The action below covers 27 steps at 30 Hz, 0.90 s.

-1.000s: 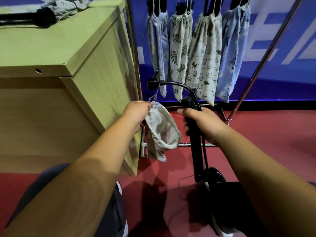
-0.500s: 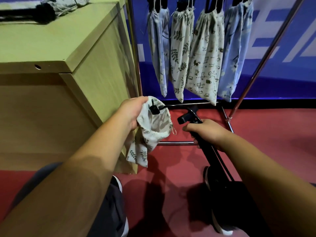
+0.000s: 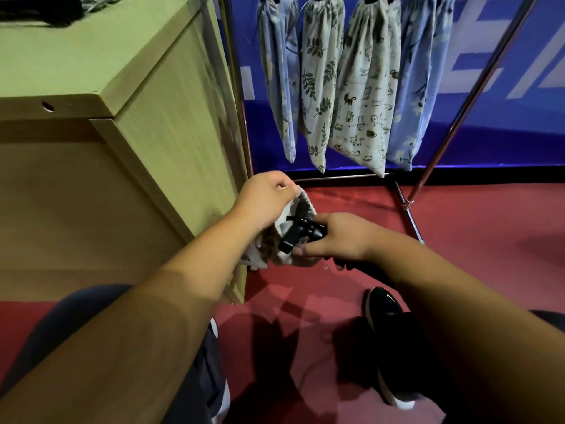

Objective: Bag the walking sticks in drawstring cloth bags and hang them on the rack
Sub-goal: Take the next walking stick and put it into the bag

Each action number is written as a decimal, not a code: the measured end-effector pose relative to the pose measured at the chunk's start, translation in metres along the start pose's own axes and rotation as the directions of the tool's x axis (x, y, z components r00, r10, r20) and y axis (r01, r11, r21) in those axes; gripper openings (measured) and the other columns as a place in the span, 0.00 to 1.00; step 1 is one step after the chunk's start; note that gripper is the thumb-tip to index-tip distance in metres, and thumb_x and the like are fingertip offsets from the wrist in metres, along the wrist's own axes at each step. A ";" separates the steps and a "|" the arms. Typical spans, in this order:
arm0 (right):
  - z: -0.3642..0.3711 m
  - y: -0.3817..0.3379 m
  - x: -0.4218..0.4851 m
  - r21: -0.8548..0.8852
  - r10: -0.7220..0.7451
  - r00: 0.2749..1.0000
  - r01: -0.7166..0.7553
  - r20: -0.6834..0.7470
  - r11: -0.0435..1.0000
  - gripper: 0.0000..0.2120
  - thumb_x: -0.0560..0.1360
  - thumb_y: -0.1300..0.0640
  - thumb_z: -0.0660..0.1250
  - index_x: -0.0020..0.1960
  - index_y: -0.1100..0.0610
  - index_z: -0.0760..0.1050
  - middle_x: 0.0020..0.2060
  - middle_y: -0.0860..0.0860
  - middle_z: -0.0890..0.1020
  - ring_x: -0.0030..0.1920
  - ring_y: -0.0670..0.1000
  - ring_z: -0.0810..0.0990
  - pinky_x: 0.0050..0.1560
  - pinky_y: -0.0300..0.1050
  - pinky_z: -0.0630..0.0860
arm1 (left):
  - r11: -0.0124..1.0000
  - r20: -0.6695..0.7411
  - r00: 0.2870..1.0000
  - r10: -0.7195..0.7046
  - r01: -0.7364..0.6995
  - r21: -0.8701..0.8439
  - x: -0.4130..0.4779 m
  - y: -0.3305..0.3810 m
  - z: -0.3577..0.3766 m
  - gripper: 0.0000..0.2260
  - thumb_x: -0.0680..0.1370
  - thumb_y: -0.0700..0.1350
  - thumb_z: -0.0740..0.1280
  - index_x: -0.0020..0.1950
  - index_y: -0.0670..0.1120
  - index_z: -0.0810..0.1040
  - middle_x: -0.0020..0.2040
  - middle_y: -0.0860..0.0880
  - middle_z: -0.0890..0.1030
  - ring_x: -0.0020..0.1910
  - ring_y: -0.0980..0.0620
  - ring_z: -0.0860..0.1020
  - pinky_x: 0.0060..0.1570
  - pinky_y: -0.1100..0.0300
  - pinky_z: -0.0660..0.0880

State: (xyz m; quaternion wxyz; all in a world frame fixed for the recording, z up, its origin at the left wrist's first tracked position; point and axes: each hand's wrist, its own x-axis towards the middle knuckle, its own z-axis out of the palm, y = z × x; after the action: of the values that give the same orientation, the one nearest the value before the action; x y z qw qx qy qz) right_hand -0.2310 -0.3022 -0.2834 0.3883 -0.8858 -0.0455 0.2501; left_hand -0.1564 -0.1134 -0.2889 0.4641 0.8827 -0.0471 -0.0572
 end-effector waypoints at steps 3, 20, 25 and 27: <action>0.007 0.002 0.002 0.145 0.011 0.999 -0.015 0.033 0.989 0.21 0.72 0.42 0.82 0.60 0.48 0.81 0.40 0.56 0.87 0.26 0.55 0.81 0.26 0.45 0.76 | 0.990 0.015 1.000 -0.011 0.013 -0.141 -0.003 0.003 0.003 0.06 0.79 0.52 0.75 0.44 0.51 0.86 0.38 0.54 0.82 0.38 0.54 0.77 0.46 0.56 0.75; 0.001 0.005 0.015 0.661 0.305 0.924 -0.379 0.231 0.647 0.05 0.83 0.58 0.70 0.53 0.59 0.76 0.32 0.54 0.74 0.29 0.51 0.76 0.33 0.49 0.85 | 0.994 0.259 0.960 0.103 -0.092 -0.054 -0.022 0.025 -0.005 0.04 0.79 0.49 0.75 0.47 0.52 0.88 0.41 0.51 0.86 0.38 0.57 0.78 0.43 0.59 0.75; 0.001 -0.003 0.019 0.716 0.270 0.906 -0.423 0.326 0.555 0.07 0.86 0.59 0.63 0.53 0.61 0.77 0.35 0.57 0.83 0.37 0.56 0.85 0.41 0.57 0.88 | 0.994 0.191 0.976 0.101 -0.091 -0.061 -0.020 0.020 0.000 0.02 0.79 0.48 0.75 0.48 0.52 0.88 0.43 0.51 0.87 0.38 0.59 0.78 0.44 0.61 0.75; 0.006 -0.003 0.028 0.745 0.290 0.923 -0.376 0.252 0.550 0.10 0.87 0.59 0.61 0.55 0.62 0.78 0.36 0.58 0.86 0.36 0.56 0.87 0.38 0.53 0.88 | 0.979 0.200 0.979 0.038 0.003 -0.204 -0.025 0.025 0.009 0.04 0.80 0.47 0.75 0.51 0.48 0.88 0.45 0.46 0.88 0.41 0.55 0.80 0.48 0.56 0.78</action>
State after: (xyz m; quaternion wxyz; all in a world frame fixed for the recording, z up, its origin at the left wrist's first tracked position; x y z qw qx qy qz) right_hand -0.2094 -0.2884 -0.2958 0.6768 -0.6059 0.2171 0.3574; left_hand -0.1833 -0.1311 -0.2722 0.5449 0.8198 -0.0960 -0.1475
